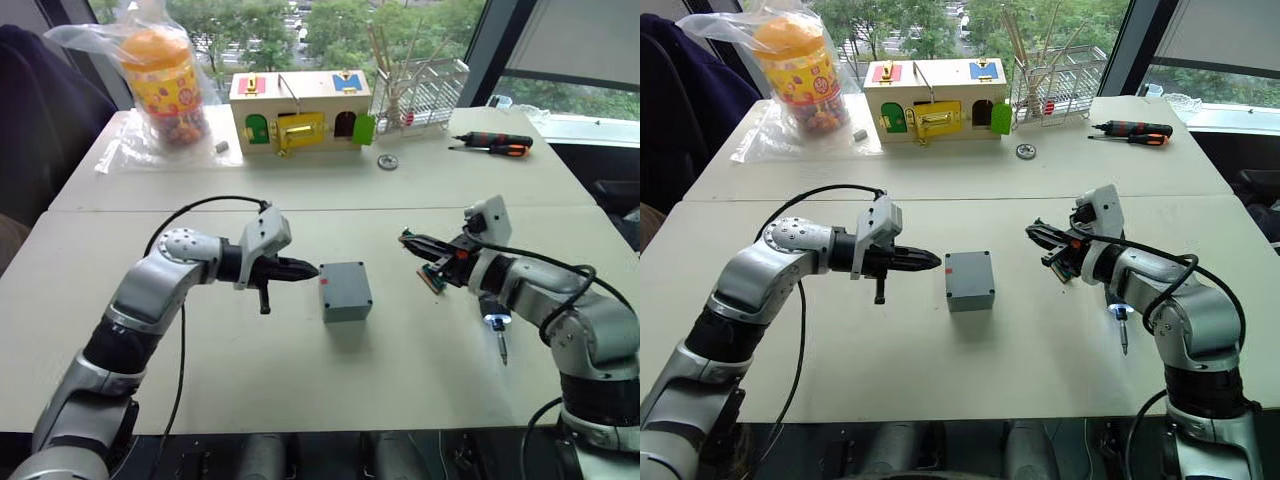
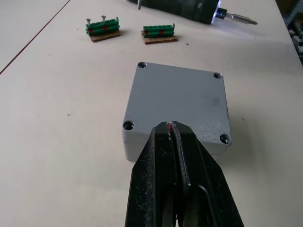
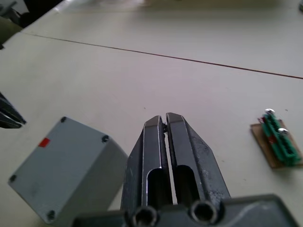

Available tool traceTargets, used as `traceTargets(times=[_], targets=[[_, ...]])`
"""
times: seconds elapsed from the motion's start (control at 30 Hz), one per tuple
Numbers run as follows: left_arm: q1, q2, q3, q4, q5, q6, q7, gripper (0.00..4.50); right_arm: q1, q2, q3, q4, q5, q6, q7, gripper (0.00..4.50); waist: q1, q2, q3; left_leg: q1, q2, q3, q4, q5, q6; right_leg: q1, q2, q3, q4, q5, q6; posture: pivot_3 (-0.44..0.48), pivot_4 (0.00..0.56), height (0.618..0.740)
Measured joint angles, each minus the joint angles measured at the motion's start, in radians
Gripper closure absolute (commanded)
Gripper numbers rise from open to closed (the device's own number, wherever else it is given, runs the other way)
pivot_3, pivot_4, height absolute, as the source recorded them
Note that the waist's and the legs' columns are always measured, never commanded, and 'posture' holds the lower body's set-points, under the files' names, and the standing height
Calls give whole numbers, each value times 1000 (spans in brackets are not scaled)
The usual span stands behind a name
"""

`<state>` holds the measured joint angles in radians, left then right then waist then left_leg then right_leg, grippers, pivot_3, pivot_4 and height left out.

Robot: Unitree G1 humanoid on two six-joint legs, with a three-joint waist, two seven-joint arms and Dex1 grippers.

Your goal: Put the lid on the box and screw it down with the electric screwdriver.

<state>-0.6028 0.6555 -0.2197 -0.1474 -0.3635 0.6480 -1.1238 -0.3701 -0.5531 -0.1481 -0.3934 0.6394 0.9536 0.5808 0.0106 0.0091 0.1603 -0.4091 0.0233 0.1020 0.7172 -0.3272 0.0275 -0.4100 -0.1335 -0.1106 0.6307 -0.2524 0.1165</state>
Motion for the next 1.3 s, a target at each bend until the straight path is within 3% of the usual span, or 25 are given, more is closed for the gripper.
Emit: traceTargets(times=[0.37,1.3], targets=[[36,21,11,6,-19,3,5,4500,-5,36,132,43,-14,-48,18,4439,0,0,0,0,0,0,0,0,0,0,0,0,0,0,0,0,150,711],[52,8,10,-9,-32,5,36,4500,-24,27,142,92,-55,-87,48,4439,1,0,0,0,0,0,0,0,0,0,0,0,0,0,0,0,150,711]])
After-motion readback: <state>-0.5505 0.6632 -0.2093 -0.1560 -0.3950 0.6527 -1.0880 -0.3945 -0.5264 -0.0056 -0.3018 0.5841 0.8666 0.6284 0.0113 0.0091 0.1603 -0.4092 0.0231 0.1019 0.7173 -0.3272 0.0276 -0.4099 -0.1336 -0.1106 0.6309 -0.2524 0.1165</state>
